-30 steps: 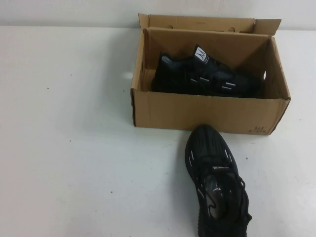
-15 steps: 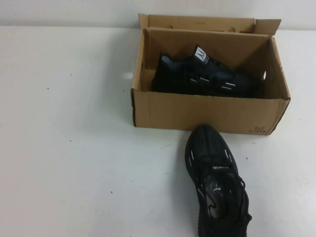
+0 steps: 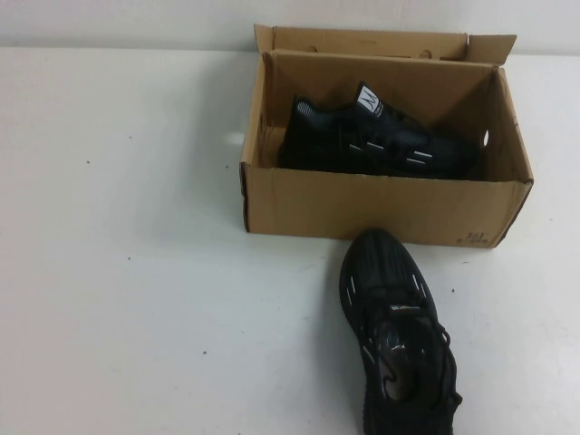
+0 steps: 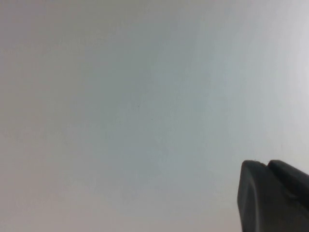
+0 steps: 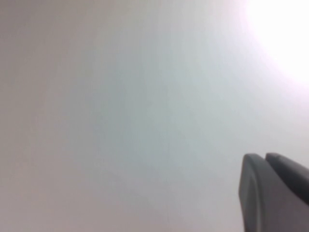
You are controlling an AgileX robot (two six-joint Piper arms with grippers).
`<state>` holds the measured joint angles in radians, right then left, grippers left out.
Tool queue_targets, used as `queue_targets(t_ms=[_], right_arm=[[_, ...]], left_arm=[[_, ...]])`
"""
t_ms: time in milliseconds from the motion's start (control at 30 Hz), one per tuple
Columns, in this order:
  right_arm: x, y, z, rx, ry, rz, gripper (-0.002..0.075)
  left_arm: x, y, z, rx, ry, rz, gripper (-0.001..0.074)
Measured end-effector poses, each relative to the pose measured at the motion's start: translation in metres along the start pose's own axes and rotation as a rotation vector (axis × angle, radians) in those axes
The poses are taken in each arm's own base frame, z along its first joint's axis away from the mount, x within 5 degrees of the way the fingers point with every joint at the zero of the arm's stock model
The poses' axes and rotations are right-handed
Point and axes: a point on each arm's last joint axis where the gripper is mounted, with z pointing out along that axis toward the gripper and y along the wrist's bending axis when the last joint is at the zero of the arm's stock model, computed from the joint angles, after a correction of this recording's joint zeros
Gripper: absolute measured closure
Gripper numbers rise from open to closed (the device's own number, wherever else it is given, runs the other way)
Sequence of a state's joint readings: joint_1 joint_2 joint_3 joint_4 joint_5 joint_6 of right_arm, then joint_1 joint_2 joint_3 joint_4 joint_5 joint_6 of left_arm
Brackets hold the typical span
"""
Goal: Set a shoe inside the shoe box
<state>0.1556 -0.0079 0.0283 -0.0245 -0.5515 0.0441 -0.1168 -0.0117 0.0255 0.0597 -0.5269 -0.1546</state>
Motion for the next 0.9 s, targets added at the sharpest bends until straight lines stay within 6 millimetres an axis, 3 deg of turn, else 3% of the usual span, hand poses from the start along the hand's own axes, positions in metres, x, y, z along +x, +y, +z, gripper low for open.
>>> queue_targets(t_ms=[300, 533, 767, 900], right_arm=[[-0.02, 0.0, -0.002, -0.001, -0.226, 0.014, 0.0743], [-0.052, -0.001, 0.004, 0.008, -0.345, 0.149, 0.0743], [-0.101, 0.004, 0.026, 0.011, -0.129, 0.288, 0.0743], [-0.095, 0.007, 0.051, 0.032, 0.152, 0.328, 0.0743]], left_arm=[[-0.008, 0.0, 0.0, -0.001, -0.09, -0.067, 0.0738], [-0.034, -0.002, 0.001, 0.027, -0.265, -0.106, 0.0738], [-0.091, -0.007, 0.018, 0.017, -0.229, -0.105, 0.0738], [-0.106, -0.008, 0.036, -0.017, -0.051, -0.107, 0.0738]])
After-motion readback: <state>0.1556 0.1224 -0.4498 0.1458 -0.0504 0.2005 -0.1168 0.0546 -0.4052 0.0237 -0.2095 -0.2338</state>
